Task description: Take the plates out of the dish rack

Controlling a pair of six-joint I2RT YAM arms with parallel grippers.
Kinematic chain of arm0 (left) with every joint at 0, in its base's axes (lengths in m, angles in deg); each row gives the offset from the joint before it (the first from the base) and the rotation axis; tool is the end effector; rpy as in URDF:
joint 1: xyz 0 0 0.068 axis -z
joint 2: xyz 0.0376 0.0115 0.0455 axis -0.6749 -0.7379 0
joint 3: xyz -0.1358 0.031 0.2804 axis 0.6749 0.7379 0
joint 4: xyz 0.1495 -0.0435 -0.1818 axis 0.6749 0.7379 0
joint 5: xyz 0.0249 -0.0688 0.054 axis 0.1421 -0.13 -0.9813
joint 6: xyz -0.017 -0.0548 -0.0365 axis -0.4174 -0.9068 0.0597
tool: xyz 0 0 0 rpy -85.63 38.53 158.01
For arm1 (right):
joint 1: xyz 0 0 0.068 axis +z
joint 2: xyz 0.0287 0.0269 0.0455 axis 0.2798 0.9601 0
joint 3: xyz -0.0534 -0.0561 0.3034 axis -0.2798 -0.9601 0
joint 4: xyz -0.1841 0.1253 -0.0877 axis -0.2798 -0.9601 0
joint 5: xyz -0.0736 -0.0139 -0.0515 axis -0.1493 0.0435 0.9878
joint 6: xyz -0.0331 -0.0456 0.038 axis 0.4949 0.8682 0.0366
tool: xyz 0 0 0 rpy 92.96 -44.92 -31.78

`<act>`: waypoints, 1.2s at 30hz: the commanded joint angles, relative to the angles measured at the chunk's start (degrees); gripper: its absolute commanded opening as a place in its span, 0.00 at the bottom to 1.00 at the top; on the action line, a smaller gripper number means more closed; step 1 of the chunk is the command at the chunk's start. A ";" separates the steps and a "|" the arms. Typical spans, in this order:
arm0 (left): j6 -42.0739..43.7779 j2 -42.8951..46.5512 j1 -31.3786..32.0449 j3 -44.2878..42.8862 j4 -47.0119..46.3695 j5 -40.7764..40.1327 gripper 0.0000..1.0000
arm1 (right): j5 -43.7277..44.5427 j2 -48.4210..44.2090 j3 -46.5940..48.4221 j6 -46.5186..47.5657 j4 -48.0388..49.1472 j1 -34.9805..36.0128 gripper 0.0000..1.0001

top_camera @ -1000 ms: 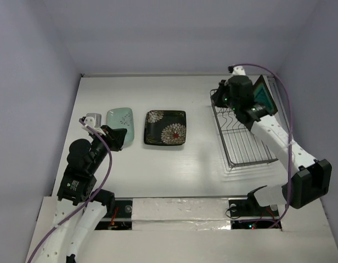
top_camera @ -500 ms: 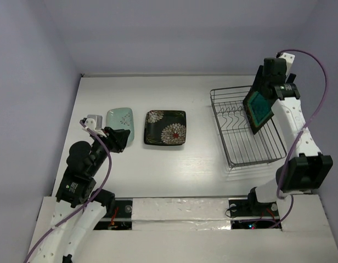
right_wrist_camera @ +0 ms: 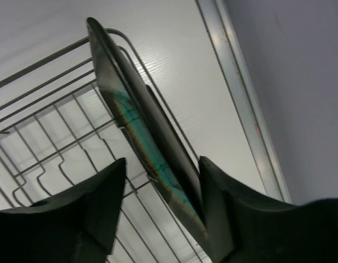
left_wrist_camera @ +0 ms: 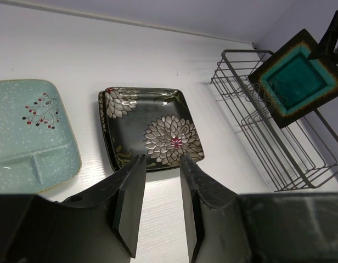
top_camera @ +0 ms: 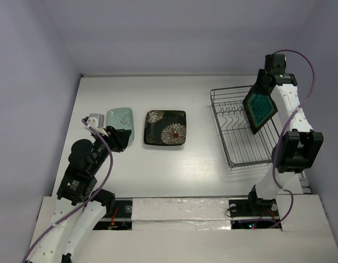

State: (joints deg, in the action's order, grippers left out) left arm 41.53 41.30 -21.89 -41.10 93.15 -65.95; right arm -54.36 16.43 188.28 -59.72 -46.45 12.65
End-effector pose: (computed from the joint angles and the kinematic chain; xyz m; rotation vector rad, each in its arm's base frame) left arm 0.0644 -0.0303 0.3594 0.0861 1.5988 -0.6417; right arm 0.3789 -0.0444 0.3823 0.3783 2.3040 -0.4335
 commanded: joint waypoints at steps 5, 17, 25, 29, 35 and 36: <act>0.12 -0.85 0.27 -0.42 -2.09 -0.37 0.28 | -6.31 -2.19 -0.74 1.41 0.96 -0.01 0.49; 0.03 0.03 0.27 -0.25 -2.26 -0.81 0.29 | -6.13 -3.15 -4.96 0.35 1.49 -0.01 0.38; -0.32 0.82 0.27 -0.07 -2.44 -1.17 0.30 | -4.29 -5.60 -2.33 1.14 1.75 -0.01 0.00; -0.40 0.56 0.27 0.02 -2.53 -1.16 0.30 | -3.15 -8.68 -1.27 2.28 1.75 -0.01 0.00; -0.49 0.21 0.27 0.11 -2.62 -1.17 0.30 | -1.83 -13.60 0.31 2.99 1.93 -0.01 0.00; -0.49 0.21 0.27 0.11 -2.62 -1.25 0.30 | -2.09 -15.18 0.84 2.99 1.93 -0.01 0.00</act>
State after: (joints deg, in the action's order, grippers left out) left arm 41.47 41.69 -21.89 -41.10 93.12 -66.65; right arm -58.18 9.59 184.02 -55.85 -50.12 12.46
